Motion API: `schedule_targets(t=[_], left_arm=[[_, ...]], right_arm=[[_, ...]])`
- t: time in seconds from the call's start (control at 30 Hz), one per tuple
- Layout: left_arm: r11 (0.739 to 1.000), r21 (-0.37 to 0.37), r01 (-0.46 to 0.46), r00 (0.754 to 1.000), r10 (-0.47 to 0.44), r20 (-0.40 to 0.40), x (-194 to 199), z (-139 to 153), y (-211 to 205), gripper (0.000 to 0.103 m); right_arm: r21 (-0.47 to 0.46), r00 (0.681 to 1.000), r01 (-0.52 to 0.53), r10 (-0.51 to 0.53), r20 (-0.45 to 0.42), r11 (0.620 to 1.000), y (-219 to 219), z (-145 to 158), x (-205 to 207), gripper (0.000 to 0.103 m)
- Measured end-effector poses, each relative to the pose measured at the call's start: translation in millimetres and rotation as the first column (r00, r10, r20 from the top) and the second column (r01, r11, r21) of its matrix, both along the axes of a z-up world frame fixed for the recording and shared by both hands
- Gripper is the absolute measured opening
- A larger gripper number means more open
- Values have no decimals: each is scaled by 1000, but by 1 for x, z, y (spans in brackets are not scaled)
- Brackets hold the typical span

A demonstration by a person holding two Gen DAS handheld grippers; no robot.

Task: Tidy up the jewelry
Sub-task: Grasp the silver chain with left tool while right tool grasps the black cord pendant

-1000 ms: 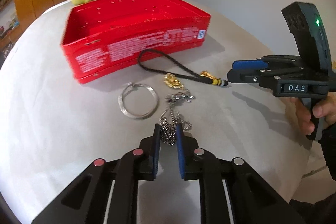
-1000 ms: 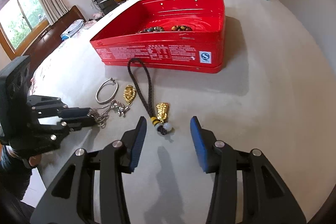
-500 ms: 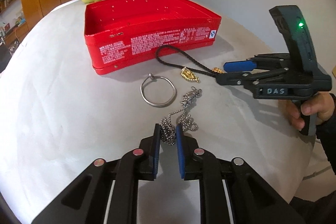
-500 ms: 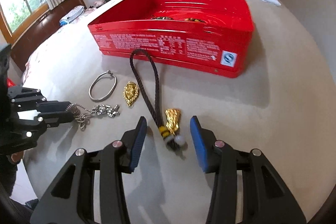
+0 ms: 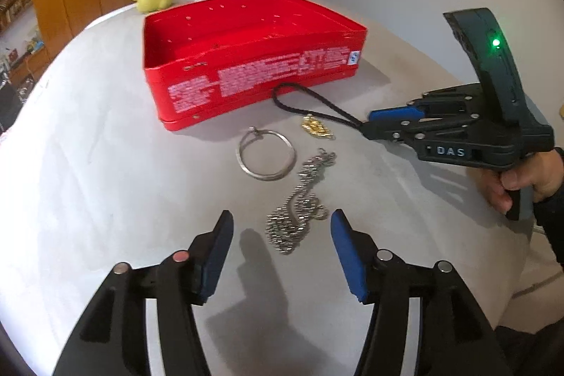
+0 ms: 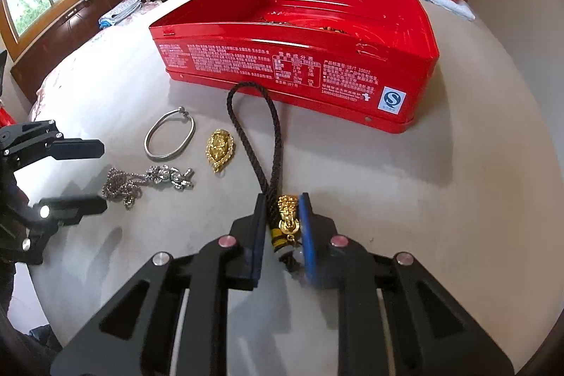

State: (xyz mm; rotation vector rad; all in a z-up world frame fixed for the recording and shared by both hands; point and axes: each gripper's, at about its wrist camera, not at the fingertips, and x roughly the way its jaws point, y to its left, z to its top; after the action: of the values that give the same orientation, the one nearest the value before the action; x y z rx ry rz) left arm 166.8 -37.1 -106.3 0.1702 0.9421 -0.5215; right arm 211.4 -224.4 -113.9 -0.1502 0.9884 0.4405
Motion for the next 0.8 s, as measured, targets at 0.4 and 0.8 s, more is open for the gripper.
schedule_targets(t=[0.4, 0.8], left_arm=[[1000, -9, 7, 999, -7, -39, 14, -14, -17, 10], [997, -64, -45, 997, 48, 52, -8, 36, 8, 4]], right_arm=[[35, 1000, 4, -4, -3, 999, -5, 0, 1, 17], [83, 1000, 19, -19, 4, 996, -11, 20, -9, 1]])
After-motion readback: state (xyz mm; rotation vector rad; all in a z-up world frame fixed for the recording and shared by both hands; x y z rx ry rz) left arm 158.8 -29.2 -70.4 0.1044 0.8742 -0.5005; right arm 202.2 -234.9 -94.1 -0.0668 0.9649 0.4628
